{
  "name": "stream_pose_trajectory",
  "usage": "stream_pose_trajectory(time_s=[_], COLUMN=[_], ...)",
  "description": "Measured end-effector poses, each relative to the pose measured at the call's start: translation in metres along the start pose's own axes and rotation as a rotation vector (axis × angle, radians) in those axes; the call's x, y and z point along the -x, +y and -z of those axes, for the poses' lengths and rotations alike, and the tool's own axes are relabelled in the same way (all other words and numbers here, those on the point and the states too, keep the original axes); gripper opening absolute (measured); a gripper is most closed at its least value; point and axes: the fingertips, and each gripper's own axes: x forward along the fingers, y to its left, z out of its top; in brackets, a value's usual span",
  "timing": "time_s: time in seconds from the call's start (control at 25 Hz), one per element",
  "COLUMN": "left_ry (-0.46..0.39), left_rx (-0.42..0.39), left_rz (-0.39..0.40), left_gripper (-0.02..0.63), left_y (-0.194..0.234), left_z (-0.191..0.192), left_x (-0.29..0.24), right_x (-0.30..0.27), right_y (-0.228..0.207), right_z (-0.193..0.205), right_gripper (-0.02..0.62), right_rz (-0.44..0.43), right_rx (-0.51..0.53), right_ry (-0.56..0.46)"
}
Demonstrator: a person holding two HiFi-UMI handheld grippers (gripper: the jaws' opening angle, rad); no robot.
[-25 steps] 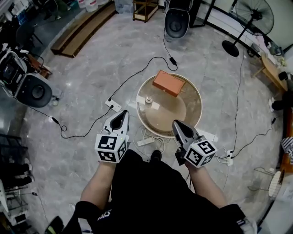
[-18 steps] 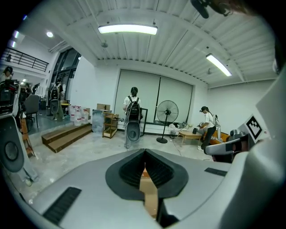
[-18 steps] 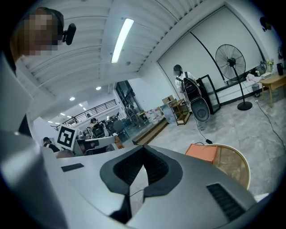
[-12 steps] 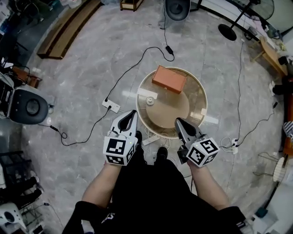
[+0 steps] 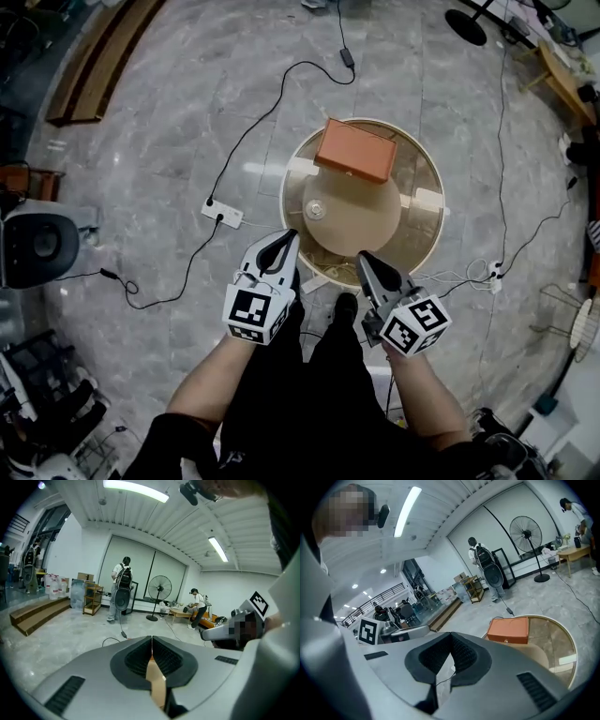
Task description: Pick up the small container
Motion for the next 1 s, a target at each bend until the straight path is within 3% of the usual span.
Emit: stream_pose_trajectory(time_s=[0.12,0.24,0.48,0.72,0.84,1.0], left_ry=[0.002,0.014,0.013,0.022,0.031,0.051], left_rx=[0.004,0.024,0.001,0.004,0.018,-0.03], left_rz=[0.028,0.049,0.062,0.053,0.093,0.113], left_gripper=[0.015,0.126,0.217,0.294,0.325,0.372], left_y=[0.015,0.027,0.047,0.061,0.057,0.056], left_z=[0.031,0.067,0.128,0.193,0.219,0.244], left_x=[-0.038,-0.076,-0.141,-0.178,-0.191,-0.209], right_x=[-0.028,-0.05,-0.088,-0.112,-0.119,-0.13], right_y=[-0.028,-0.056,-0.106,-0.134,-0.148,-0.161], right_z=[0.02,0.042,0.098,0.148,0.167,0.184], right_gripper=[0.012,0.012,0.012,0.012,0.012,0.012], right_rz=[0.008,0.023,0.042,0.016,0.016,0.004], right_rx=[-0.022,-0.043,-0.112,-0.132,-0.129,-0.104], right_ry=[-0.004,-0.003,0.005,0.027,0.036,0.043])
